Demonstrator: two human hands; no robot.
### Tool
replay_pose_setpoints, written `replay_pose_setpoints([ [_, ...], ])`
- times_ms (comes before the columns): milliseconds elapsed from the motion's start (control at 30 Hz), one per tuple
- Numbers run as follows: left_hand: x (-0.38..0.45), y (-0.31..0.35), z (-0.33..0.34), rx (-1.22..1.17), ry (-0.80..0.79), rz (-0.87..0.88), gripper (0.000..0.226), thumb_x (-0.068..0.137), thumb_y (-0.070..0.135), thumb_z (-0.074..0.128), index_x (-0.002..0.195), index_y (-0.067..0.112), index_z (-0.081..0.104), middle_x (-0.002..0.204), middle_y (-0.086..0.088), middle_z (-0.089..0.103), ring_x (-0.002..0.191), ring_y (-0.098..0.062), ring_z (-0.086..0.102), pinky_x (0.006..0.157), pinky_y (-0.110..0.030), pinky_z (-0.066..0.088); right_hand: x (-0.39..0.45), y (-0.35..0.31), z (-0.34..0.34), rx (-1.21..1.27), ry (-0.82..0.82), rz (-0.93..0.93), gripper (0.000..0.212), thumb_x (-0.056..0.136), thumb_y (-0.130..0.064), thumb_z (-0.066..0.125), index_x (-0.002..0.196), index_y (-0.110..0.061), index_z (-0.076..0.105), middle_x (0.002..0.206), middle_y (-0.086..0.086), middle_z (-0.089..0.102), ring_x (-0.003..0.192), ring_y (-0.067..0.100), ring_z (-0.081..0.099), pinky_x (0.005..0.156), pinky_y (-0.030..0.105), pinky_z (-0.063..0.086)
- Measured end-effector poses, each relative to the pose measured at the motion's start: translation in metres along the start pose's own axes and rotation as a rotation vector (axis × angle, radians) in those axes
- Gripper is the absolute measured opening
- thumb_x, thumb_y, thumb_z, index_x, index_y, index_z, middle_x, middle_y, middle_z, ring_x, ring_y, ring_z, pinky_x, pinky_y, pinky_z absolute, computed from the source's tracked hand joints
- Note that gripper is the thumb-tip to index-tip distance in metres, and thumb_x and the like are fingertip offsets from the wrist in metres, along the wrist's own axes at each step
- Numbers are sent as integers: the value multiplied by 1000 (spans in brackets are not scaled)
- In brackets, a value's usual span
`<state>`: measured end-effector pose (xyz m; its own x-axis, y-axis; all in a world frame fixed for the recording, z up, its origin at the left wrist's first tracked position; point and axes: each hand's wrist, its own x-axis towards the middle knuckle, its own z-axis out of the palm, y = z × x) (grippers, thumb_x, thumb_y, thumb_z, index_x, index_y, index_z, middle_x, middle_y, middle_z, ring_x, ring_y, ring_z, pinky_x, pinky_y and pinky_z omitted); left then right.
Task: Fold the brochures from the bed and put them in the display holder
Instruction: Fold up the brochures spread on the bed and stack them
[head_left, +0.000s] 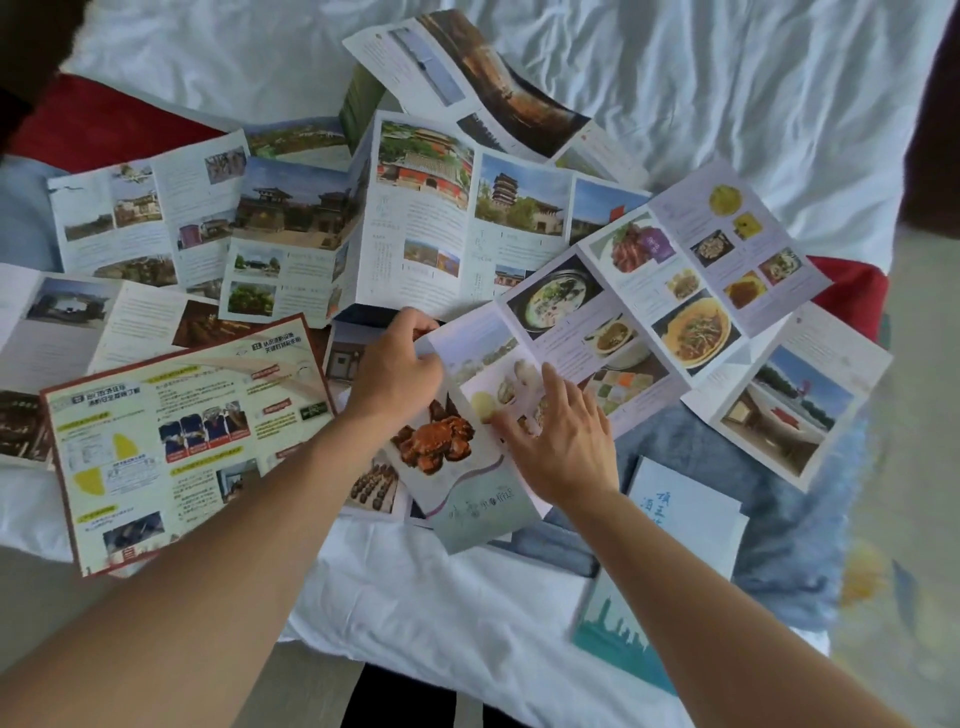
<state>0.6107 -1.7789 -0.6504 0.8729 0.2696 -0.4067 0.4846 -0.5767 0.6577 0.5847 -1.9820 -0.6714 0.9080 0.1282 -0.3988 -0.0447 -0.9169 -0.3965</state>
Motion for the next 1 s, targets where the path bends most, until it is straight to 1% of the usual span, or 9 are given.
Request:
replay_pose_setpoints([
  [67, -6, 6, 6, 4, 51, 141, 34, 84, 3, 57, 111, 22, 52, 101, 8, 60, 84, -9, 56, 54, -12, 36, -4, 0, -3, 56, 24, -18, 94, 81, -89, 17, 152, -27, 24, 150, 3, 49, 135, 26, 46, 113, 49, 33],
  [167, -11, 19, 16, 17, 114, 347, 37, 83, -3, 59, 115, 16, 54, 114, 3, 59, 105, -8, 55, 71, -4, 40, -8, -1, -12, 82, 34, -83, 95, 78, -92, 19, 149, -29, 30, 139, 2, 60, 121, 26, 58, 100, 48, 47],
  [233, -11, 29, 21, 45, 150, 434, 32, 84, -2, 60, 111, 14, 55, 111, 3, 58, 104, -9, 54, 76, -3, 40, -9, 1, -20, 62, 37, -123, 98, 76, -94, 22, 148, -28, 33, 133, 1, 64, 115, 26, 62, 94, 45, 51],
  [300, -9, 40, 27, 64, 172, 498, 27, 85, 0, 62, 109, 12, 57, 107, 0, 57, 103, -11, 54, 80, -3, 39, -6, 5, -28, 61, 77, -147, 84, 81, -86, 33, 142, -28, 41, 123, -4, 69, 103, 24, 68, 83, 40, 56],
  [467, 1, 69, 44, 103, 182, 588, 26, 86, 6, 65, 111, 9, 59, 110, -7, 55, 107, -19, 54, 90, -23, 47, 6, 21, -45, 142, 136, -154, 26, 92, -39, 54, 107, -21, 65, 91, -3, 75, 73, 21, 70, 58, 33, 56],
  [600, 11, 83, 65, 151, 113, 535, 45, 85, 8, 68, 127, 9, 54, 119, -9, 57, 113, -24, 53, 96, -35, 48, 20, 35, -63, 88, 168, -117, 14, 91, -29, 44, 85, -19, 53, 58, -3, 55, 50, 26, 52, 43, 28, 37],
  [767, 26, 96, 90, 201, 83, 469, 60, 83, 10, 72, 138, 10, 48, 127, -11, 54, 120, -24, 49, 96, -31, 44, 44, 60, -84, -15, 195, -46, 19, 93, -28, 47, 107, -20, 58, 74, -3, 59, 61, 22, 53, 48, 28, 40],
  [900, 42, 103, 102, 291, 57, 418, 56, 82, 15, 72, 133, 9, 49, 123, -13, 53, 115, -31, 51, 87, -44, 53, 57, 78, -91, -39, 236, -33, 24, 94, -24, 52, 114, -16, 64, 97, 2, 66, 90, 26, 61, 69, 34, 47],
  [1000, 53, 104, 108, 352, 40, 357, 54, 83, 20, 71, 132, 10, 48, 122, -13, 52, 113, -34, 51, 85, -47, 52, 65, 88, -90, -71, 219, -26, 28, 94, -22, 55, 119, -15, 64, 121, 6, 60, 111, 28, 56, 91, 42, 48],
])
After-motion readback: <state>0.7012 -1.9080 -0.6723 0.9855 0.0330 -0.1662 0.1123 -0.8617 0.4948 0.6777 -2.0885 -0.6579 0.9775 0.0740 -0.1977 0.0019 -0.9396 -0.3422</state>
